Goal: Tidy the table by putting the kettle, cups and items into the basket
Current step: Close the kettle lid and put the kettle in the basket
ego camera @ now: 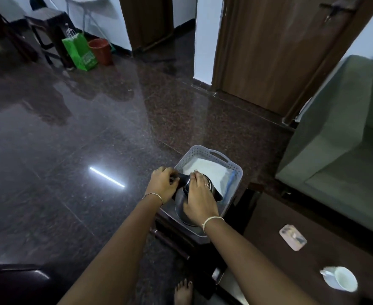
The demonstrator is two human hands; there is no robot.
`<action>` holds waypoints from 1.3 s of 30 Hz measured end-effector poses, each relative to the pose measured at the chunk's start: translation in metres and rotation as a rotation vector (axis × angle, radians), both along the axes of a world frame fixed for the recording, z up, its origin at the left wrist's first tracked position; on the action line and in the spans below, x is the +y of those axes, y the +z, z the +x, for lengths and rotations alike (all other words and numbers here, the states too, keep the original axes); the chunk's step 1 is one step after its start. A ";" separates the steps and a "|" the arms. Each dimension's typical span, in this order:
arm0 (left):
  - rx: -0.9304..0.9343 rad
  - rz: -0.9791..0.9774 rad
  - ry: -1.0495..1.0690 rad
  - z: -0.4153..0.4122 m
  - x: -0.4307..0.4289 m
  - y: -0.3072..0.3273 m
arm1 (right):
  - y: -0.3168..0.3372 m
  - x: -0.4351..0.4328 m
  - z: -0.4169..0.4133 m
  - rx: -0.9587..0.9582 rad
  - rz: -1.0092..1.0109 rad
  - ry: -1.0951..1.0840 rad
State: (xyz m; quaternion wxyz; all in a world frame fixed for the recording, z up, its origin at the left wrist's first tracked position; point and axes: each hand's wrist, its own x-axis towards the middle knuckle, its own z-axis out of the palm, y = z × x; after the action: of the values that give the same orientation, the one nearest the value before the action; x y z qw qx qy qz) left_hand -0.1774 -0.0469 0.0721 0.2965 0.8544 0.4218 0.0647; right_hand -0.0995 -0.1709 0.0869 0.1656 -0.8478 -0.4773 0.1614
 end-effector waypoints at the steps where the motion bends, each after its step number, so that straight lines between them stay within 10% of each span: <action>1: 0.026 0.011 -0.025 0.004 0.007 -0.003 | -0.003 0.006 0.001 -0.019 -0.030 0.012; 14: 0.238 -0.112 -0.285 0.042 0.050 -0.040 | -0.029 0.037 0.005 -0.202 -0.145 -0.051; 39: -0.206 -0.004 0.159 0.025 -0.034 0.036 | 0.037 -0.023 -0.004 -0.334 0.172 -0.176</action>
State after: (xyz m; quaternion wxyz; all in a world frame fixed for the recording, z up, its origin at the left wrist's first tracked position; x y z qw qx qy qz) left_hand -0.1521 -0.0807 0.1082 0.3337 0.8065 0.4558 0.1746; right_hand -0.1035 -0.1940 0.1242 0.1696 -0.8840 -0.4341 -0.0378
